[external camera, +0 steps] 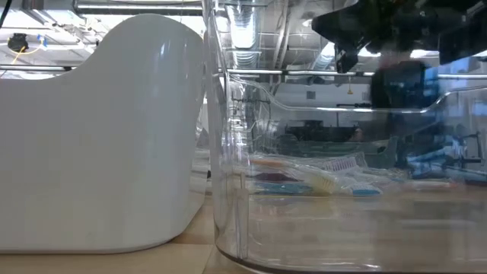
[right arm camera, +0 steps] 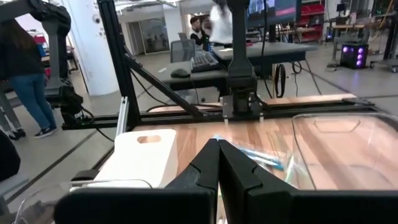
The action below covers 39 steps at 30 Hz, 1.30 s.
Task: Pick & Place Toothbrushes
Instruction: Put the orange toothbrush into the white bin
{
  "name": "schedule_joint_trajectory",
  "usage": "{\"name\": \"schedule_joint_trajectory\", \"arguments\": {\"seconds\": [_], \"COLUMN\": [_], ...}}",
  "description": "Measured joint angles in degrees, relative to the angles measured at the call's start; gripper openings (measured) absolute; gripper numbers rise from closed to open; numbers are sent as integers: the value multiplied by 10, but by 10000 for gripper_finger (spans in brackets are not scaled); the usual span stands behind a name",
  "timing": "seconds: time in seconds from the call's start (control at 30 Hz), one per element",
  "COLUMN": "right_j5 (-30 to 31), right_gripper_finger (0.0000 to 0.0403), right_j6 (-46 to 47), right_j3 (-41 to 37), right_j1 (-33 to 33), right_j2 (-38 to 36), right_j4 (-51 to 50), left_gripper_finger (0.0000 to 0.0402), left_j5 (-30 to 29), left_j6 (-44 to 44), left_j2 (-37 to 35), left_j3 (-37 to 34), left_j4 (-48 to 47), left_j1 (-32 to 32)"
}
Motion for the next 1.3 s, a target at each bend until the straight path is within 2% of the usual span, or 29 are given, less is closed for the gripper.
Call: {"name": "schedule_joint_trajectory", "arguments": {"seconds": [0.37, 0.57, 0.83, 1.1, 1.3], "right_j5": [0, 0, 0, 4, 4], "right_gripper_finger": [0, 0, 0, 0, 0], "right_j6": [24, 21, 13, -2, -21], "right_j3": [98, 106, 106, 106, 106], "right_j1": [9, 9, 8, 8, 0], "right_j2": [0, 0, 0, 1, 34], "right_j4": [-235, -240, -240, -247, -238], "left_gripper_finger": [3, 3, 3, 3, 3], "left_j5": [0, 0, 1, 0, 0], "left_j6": [-1, 0, -14, -15, -47], "left_j2": [0, 0, -13, -10, -10], "left_j3": [0, 0, 28, 31, 22], "left_j4": [0, -29, -223, -229, -233], "left_j1": [0, 0, 20, 32, 32]}}
